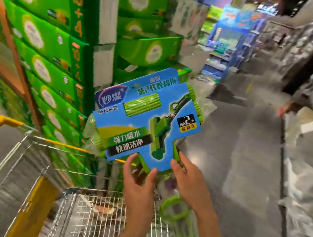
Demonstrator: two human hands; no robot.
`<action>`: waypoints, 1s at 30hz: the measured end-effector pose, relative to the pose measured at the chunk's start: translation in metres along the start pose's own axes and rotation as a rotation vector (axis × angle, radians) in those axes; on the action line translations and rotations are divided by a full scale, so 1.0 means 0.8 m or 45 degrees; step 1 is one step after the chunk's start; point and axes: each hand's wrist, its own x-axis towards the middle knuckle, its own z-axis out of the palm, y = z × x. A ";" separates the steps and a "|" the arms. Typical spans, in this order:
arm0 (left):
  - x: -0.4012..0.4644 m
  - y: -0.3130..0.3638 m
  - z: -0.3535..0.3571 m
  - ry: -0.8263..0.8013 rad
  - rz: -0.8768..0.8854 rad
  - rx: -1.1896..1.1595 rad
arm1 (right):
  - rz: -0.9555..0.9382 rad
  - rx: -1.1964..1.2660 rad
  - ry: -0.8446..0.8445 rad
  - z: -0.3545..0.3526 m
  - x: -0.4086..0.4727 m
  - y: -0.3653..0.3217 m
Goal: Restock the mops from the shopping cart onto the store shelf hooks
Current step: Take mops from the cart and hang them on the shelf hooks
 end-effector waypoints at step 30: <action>-0.442 0.019 0.123 -1.143 -0.335 -0.100 | 0.092 0.139 1.342 -0.254 -0.461 0.111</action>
